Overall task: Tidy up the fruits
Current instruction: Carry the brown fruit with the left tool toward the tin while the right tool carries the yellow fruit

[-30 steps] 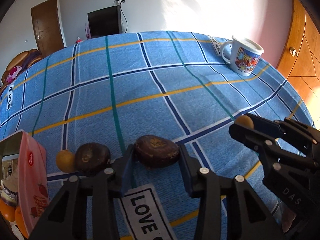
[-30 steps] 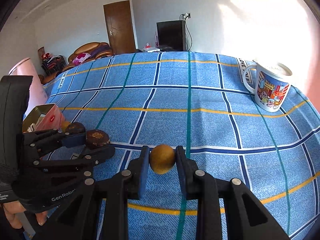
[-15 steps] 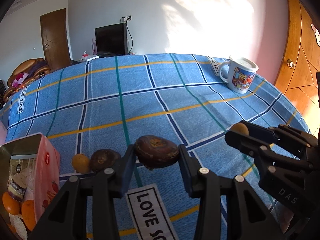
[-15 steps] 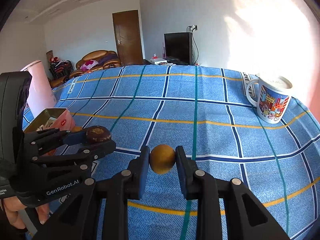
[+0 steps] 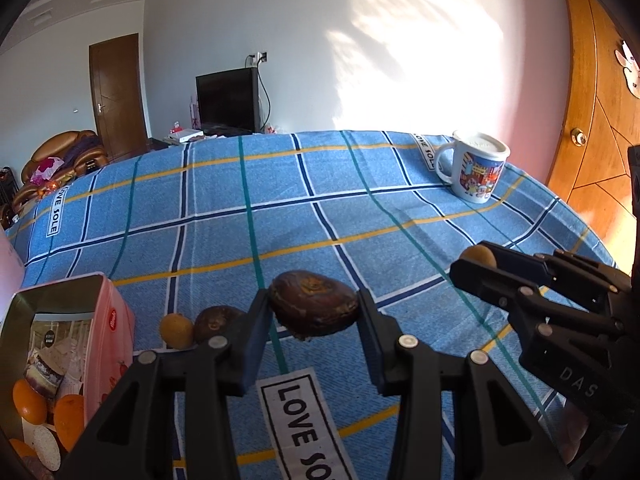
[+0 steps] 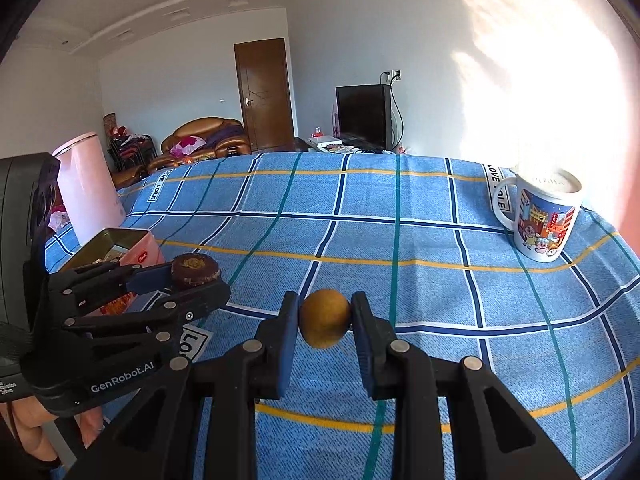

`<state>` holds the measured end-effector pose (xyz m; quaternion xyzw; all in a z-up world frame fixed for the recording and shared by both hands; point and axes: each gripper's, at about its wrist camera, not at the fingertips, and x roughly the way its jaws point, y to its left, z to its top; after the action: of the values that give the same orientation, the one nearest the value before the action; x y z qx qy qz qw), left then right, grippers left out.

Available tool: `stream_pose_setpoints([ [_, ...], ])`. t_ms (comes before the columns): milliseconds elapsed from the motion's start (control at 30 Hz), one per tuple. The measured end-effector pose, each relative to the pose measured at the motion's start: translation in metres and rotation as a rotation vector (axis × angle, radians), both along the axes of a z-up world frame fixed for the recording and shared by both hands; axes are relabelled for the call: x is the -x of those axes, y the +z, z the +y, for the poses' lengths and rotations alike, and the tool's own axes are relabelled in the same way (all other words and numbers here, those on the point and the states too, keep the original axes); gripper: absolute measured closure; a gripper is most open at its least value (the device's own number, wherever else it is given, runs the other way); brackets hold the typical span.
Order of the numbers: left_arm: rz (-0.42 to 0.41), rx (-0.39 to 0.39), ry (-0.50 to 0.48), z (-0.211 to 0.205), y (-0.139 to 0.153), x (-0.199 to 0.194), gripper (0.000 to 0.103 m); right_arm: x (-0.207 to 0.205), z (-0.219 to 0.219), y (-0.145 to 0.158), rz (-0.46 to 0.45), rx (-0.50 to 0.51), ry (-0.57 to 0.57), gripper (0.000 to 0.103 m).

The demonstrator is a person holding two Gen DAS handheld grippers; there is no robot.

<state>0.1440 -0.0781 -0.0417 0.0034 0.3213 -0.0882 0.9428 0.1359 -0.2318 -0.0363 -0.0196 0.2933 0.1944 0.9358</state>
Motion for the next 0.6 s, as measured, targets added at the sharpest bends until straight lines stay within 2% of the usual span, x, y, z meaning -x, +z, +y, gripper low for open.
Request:
stream_pose_setpoints([
  [600, -0.091, -0.008, 0.017, 0.001, 0.009, 0.016, 0.059, 0.011, -0.004, 0.006, -0.068, -0.027, 0.003, 0.075],
])
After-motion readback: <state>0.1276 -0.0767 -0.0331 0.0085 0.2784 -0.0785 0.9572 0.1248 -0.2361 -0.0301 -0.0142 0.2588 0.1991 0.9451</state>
